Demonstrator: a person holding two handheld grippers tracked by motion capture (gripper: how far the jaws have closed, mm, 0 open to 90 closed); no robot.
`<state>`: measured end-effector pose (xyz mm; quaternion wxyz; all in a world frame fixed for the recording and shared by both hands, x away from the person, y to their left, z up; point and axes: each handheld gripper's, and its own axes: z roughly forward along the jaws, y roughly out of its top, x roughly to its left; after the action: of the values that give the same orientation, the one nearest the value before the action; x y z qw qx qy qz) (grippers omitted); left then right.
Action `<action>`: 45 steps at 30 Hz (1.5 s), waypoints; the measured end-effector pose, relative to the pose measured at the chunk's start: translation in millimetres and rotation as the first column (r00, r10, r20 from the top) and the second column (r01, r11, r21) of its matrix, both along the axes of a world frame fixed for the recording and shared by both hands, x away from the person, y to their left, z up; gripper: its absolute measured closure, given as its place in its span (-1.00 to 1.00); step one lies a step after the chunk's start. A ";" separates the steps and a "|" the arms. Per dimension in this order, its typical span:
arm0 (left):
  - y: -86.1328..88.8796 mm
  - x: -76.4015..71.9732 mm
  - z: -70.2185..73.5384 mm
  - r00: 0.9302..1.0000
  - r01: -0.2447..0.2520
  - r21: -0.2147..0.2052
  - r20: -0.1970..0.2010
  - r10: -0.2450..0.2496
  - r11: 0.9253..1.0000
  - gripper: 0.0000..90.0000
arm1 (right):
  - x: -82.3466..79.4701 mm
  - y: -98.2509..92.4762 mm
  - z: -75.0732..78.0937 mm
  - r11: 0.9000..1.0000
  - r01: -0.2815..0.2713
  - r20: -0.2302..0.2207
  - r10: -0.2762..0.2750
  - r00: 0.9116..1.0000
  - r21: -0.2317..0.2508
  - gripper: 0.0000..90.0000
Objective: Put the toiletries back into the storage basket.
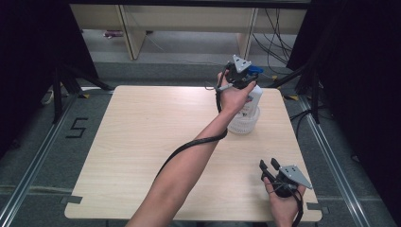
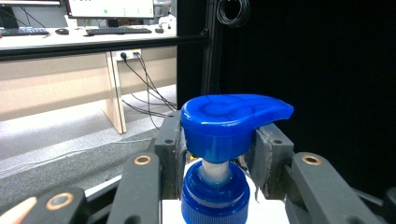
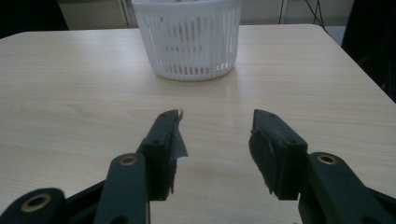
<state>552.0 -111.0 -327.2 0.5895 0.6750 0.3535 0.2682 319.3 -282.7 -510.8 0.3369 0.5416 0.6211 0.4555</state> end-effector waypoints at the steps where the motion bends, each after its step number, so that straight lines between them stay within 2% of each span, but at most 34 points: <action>1: 0.0 0.0 0.0 1.000 0.000 0.000 0.000 0.000 1.000 0.33 | 0.0 0.0 0.0 1.000 0.000 0.000 0.000 1.000 0.000 0.17; 5: -0.7 0.9 -7.5 1.000 0.002 0.006 -0.004 -0.002 1.000 0.33 | 0.0 0.1 0.0 1.000 -0.001 0.000 0.001 1.000 0.001 0.17; 12: -0.4 -1.5 -7.7 1.000 -0.001 0.023 0.008 0.001 1.000 0.33 | 0.8 0.1 -0.5 1.000 -0.001 0.007 0.001 1.000 -0.008 0.17; 13: -0.7 -2.2 -7.8 1.000 0.001 0.030 0.012 -0.001 1.000 0.33 | 0.5 1.8 -0.7 1.000 0.003 0.004 -0.003 1.000 0.011 0.17; 14: -1.2 -3.7 -7.8 1.000 0.002 0.042 0.019 -0.003 0.999 0.32 | 0.9 0.6 -0.6 1.000 -0.006 0.008 0.006 1.000 -0.008 0.17; 15: -1.6 -5.4 -8.2 1.000 0.000 0.047 0.025 -0.001 0.999 0.32 | -0.5 2.3 0.2 1.000 -0.011 -0.007 0.012 1.000 0.020 0.17; 17: -1.7 -8.1 -8.8 0.999 0.001 0.056 0.034 -0.003 0.998 0.32 | -0.3 2.4 0.4 1.000 -0.016 -0.008 0.016 1.000 0.012 0.16; 18: -1.8 -9.3 -8.9 0.999 0.002 0.062 0.036 -0.005 0.998 0.32 | 0.5 1.4 -0.1 1.000 -0.022 0.005 0.022 1.000 0.002 0.16; 20: -1.7 -10.4 -8.5 0.999 0.007 0.070 0.038 -0.010 0.998 0.32 | -0.8 2.1 0.3 1.000 -0.015 0.000 0.015 1.000 0.017 0.16; 21: -1.7 -12.8 -7.0 0.999 0.002 0.100 0.044 -0.006 0.995 0.30 | -0.2 1.6 0.2 1.000 -0.021 0.001 0.021 1.000 0.012 0.16; 22: -2.1 -13.4 -6.7 0.999 0.004 0.108 0.046 -0.009 0.994 0.28 | 0.2 1.5 0.2 1.000 -0.023 0.000 0.023 1.000 0.001 0.16; 24: -2.7 -13.8 -6.0 1.000 0.020 0.120 0.008 -0.021 0.993 0.14 | -0.8 2.4 0.9 1.000 -0.015 -0.006 0.015 1.000 0.006 0.16; 26: -2.6 -14.0 -5.4 1.000 0.009 0.149 0.006 -0.010 0.989 0.00 | 0.3 2.8 0.1 1.000 -0.003 0.001 0.003 1.000 -0.013 0.16; 28: -2.3 -14.1 -5.4 1.000 0.009 0.153 0.002 -0.009 0.988 -0.10 | 0.1 3.3 0.1 1.000 -0.003 0.000 0.003 1.000 -0.012 0.16; 29: -2.2 -14.3 -5.8 1.000 0.012 0.152 -0.002 -0.012 0.988 -0.16 | -1.0 3.9 0.8 1.000 -0.009 -0.006 0.009 1.000 0.004 0.15; 31: -2.0 -14.6 -6.4 1.000 0.015 0.153 -0.005 -0.014 0.988 -0.26 | -1.0 3.8 0.6 1.000 -0.013 -0.003 0.013 1.000 0.002 0.15; 32: -0.8 -15.1 -7.6 1.000 0.008 0.159 -0.003 -0.008 0.987 -0.31 | 0.1 3.3 -0.5 1.000 -0.008 0.004 0.008 1.000 -0.016 0.15; 33: -0.1 -15.5 -8.1 1.000 0.010 0.161 -0.006 -0.009 0.987 -0.34 | 0.1 3.7 -0.5 1.000 0.001 -0.005 -0.001 1.000 -0.018 0.15; 35: 1.8 -17.9 -8.7 1.000 0.021 0.157 -0.019 -0.018 0.987 -0.40 | -0.6 3.0 0.0 1.000 -0.016 -0.007 0.016 1.000 -0.010 0.15; 38: 6.0 -23.4 -6.8 1.000 0.022 0.150 -0.008 -0.021 0.988 -0.44 | -0.9 3.0 0.5 1.000 -0.007 -0.012 0.007 1.000 -0.011 0.15; 39: 8.0 -25.5 -5.7 1.000 0.029 0.149 -0.008 -0.029 0.988 -0.44 | -1.5 4.1 0.7 1.000 -0.006 -0.022 0.006 1.000 0.016 0.14; 41: 12.2 -29.8 -4.0 0.999 0.041 0.139 -0.014 -0.039 0.989 -0.45 | 0.0 2.7 -0.2 1.000 -0.003 -0.008 0.003 1.000 -0.010 0.14; 43: 17.9 -34.4 -2.6 0.998 0.050 0.123 -0.031 -0.047 0.991 -0.46 | -1.4 2.4 1.4 1.000 -0.012 -0.015 0.012 1.000 0.005 0.14; 45: 24.2 -40.9 -1.1 0.998 0.052 0.104 -0.039 -0.048 0.993 -0.46 | -0.2 1.5 1.0 1.000 -0.004 0.004 0.004 1.000 -0.016 0.14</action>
<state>511.2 -86.8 -328.3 0.5534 0.7184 0.3326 0.2589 319.2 -281.3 -509.7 0.3416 0.5365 0.6251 0.4525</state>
